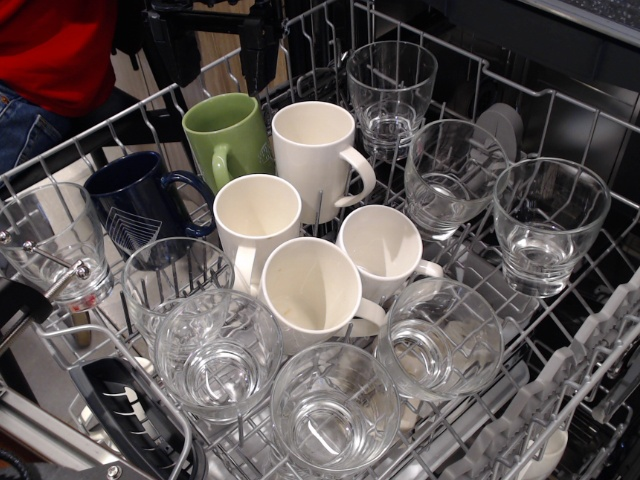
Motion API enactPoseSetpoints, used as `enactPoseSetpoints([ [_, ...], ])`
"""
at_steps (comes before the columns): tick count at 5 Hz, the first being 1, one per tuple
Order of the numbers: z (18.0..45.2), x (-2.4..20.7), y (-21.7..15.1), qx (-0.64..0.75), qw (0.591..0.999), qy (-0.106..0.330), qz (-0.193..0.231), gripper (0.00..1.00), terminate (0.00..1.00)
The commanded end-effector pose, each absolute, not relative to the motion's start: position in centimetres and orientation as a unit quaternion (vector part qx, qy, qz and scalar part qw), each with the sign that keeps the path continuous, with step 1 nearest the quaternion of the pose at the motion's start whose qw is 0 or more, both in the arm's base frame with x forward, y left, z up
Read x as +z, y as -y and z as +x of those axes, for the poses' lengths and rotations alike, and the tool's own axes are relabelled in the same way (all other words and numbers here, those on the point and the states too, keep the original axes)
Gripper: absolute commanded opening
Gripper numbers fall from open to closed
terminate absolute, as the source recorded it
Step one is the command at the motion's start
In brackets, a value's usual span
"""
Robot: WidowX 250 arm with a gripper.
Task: Pick up green mug
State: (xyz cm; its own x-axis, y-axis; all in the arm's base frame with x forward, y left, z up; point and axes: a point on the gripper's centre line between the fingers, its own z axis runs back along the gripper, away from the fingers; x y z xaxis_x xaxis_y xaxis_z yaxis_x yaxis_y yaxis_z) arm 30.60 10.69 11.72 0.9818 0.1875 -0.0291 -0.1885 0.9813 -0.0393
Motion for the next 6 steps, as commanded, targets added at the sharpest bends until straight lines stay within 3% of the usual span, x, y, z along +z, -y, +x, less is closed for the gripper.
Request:
enactPoseSetpoints([
  [1,30.6,11.7,-10.7,0.094,0.995,-0.013,-0.021,1.00,0.00],
  [3,35.7,12.2,-13.7,-0.154,0.988,0.006,0.005,1.00,0.00],
  [5,37.7,9.2,-17.1,-0.320,0.947,0.004,-0.013,1.00,0.00],
  [6,38.6,7.6,-18.7,-0.337,0.942,0.012,-0.003,1.00,0.00],
])
